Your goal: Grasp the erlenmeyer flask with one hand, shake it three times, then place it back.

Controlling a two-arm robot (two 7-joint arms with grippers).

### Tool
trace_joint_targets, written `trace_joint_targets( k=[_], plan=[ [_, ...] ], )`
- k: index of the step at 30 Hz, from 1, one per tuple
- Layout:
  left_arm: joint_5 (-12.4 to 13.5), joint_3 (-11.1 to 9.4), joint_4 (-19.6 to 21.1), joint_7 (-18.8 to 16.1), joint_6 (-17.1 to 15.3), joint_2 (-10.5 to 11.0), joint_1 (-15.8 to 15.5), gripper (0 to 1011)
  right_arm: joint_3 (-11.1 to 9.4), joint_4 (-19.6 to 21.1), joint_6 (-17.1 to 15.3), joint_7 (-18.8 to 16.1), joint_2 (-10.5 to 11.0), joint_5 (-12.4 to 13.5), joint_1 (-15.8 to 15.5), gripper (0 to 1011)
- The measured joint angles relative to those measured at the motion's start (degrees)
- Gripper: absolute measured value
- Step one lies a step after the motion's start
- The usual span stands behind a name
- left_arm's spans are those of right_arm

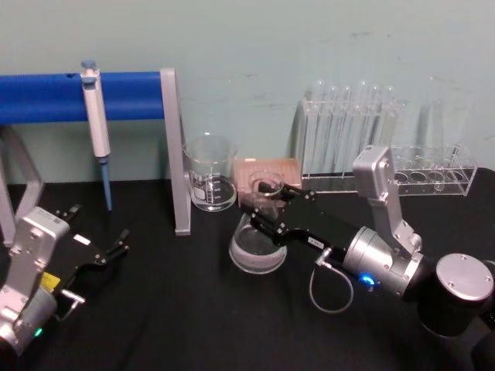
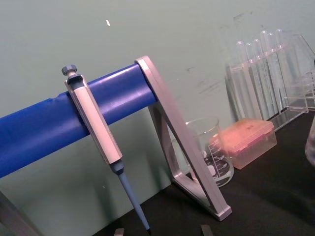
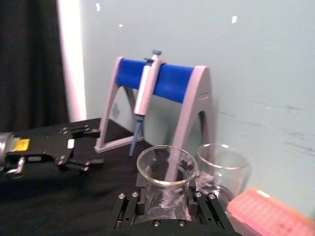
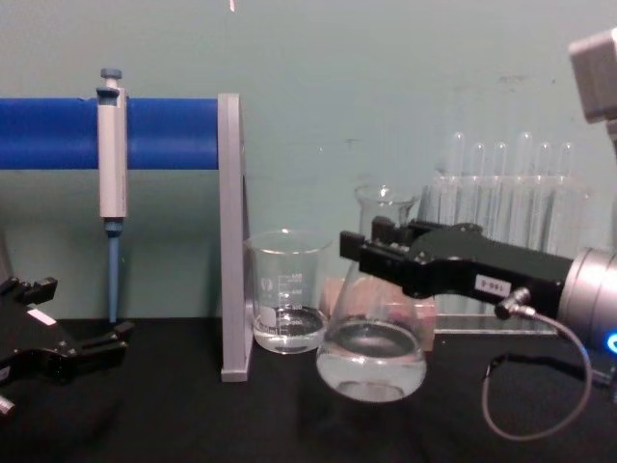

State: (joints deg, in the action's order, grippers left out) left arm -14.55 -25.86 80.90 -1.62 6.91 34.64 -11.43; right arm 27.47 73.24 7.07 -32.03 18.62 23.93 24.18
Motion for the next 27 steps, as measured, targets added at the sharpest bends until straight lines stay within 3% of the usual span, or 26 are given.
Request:
trace_joint_targets(
  k=[12, 27],
  plan=[
    [0.00, 0.00, 0.00, 0.00, 0.00, 0.00, 0.00, 1001, -2.79, 6.05, -3.05, 6.30, 0.07, -0.78, -4.25, 453],
    [0.00, 0.00, 0.00, 0.00, 0.00, 0.00, 0.00, 1001, -3.86, 7.46, -3.44, 7.86, -0.66, -2.73, -5.98, 453]
  ],
)
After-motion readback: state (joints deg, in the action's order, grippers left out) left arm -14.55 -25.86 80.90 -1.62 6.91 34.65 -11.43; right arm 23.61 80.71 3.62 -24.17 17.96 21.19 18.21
